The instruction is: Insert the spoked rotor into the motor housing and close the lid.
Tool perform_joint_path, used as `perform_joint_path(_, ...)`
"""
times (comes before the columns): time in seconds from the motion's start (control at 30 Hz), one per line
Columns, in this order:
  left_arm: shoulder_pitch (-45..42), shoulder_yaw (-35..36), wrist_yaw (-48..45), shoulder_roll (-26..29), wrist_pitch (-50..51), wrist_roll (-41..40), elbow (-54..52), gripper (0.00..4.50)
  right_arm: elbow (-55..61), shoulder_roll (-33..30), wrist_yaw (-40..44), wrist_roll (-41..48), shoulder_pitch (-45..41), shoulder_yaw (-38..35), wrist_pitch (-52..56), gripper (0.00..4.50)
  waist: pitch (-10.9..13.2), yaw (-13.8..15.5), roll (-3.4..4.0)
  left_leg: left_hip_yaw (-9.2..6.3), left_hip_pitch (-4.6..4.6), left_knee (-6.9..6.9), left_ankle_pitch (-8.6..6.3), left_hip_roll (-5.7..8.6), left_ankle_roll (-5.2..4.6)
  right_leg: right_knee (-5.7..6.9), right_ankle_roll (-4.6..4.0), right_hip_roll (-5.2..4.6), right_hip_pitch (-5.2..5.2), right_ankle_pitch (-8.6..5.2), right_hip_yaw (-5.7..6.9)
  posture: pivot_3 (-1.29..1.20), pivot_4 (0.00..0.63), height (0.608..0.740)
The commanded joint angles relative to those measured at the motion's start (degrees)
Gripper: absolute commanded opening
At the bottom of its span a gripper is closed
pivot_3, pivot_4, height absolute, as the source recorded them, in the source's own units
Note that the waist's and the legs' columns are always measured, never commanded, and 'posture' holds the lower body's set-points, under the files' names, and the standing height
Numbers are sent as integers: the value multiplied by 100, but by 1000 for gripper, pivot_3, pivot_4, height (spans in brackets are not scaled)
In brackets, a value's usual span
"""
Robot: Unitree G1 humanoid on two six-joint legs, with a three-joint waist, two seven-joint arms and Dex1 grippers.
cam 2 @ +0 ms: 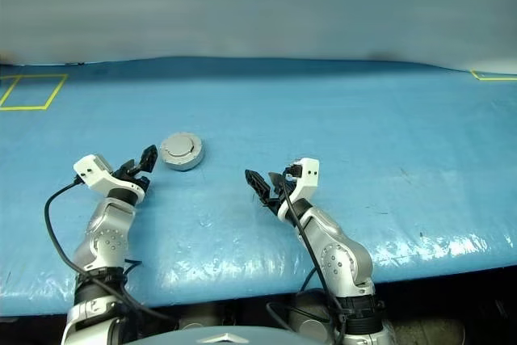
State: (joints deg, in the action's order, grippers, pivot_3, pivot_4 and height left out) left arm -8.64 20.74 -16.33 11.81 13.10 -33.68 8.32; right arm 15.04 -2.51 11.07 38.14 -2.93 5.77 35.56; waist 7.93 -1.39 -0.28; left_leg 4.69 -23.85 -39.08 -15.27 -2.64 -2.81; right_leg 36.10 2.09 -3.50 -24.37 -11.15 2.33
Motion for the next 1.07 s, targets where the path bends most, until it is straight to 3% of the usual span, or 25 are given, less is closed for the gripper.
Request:
perform_joint_path(0.03,342,-656,-1140,336,-193,162,-979,4464,404,-429,265,-734,21,379,-367,4047,1,30,0,2,-3,-1,0,1,0,-1,0,0,-4,0,0,0,150,740)
perform_joint_path(0.17,775,-1047,-1565,311,-297,141,-1751,4464,323,-797,235,-1536,129,654,-796,4047,1,60,0,12,-2,-1,-1,-1,0,-4,0,-6,-8,-1,-1,0,150,740)
perform_joint_path(0.27,1121,-1479,-1515,164,-728,680,-2085,4464,317,-917,160,-2064,284,765,-1156,4047,1,54,1,14,2,1,0,-4,2,-2,-3,1,-8,-3,-2,0,150,740)
perform_joint_path(0.47,1676,-1774,-1182,-374,-1642,1338,-1919,4464,474,-908,-364,-3145,671,1000,-1655,4047,1,73,0,18,-1,2,-1,-5,1,-2,17,1,-15,-18,-3,0,150,740)
perform_joint_path(0.77,2003,-1869,-721,-776,-1698,1499,-1925,4464,486,-447,-840,-3456,1019,621,-1654,4047,2,76,-2,14,1,-2,-4,-9,-5,-3,25,-4,-25,-22,-2,0,150,740)
perform_joint_path(1.07,1870,-1861,-678,-617,-1734,1596,-1755,4464,369,-360,-816,-3742,888,621,-1566,4047,3,74,-2,13,-2,-2,-4,-9,-6,-3,25,-3,-25,-22,-1,0,150,740)
